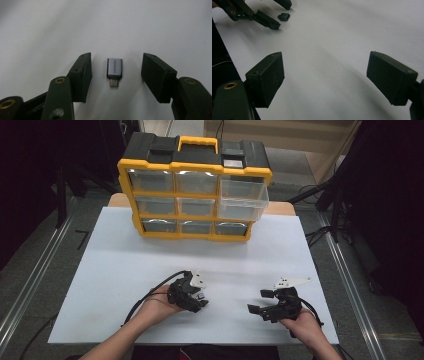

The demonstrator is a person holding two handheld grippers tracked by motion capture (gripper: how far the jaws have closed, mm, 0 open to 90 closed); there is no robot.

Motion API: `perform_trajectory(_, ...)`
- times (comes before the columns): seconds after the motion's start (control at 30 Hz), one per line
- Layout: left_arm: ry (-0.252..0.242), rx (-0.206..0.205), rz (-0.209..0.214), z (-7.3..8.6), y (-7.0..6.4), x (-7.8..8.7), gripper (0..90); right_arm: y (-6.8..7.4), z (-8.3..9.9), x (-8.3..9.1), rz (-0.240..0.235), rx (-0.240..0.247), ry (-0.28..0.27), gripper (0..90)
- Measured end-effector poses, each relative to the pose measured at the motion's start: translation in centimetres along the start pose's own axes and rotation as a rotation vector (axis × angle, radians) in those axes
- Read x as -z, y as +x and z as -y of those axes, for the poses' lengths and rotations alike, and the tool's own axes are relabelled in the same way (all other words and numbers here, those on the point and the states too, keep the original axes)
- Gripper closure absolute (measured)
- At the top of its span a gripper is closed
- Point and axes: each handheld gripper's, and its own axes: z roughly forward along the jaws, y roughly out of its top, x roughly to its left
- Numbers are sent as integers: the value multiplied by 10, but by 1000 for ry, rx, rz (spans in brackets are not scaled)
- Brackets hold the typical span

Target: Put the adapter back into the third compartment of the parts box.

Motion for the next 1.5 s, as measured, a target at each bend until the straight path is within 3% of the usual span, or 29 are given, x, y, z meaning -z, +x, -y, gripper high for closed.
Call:
perform_trajectory(0.37,2,26,-6,1,-1,2,613,-1,0,1,3,3,0,129)
perform_trajectory(0.57,-16,68,22,4,6,3,764,0,0,0,0,3,1,129)
perform_trajectory(0.77,-27,98,46,5,10,4,772,0,0,0,1,6,4,129)
perform_trajectory(0.93,-27,155,102,6,17,5,772,0,0,1,-3,5,0,129)
perform_trajectory(1.03,-15,151,108,5,18,7,772,0,0,0,-4,6,1,129)
perform_trajectory(1.23,-38,146,173,3,16,14,772,1,0,0,-6,6,3,129)
perform_trajectory(1.47,-26,146,192,-3,15,20,773,1,0,-1,-13,8,2,129)
perform_trajectory(1.5,-28,147,213,-4,16,23,773,1,0,-1,-13,9,2,129)
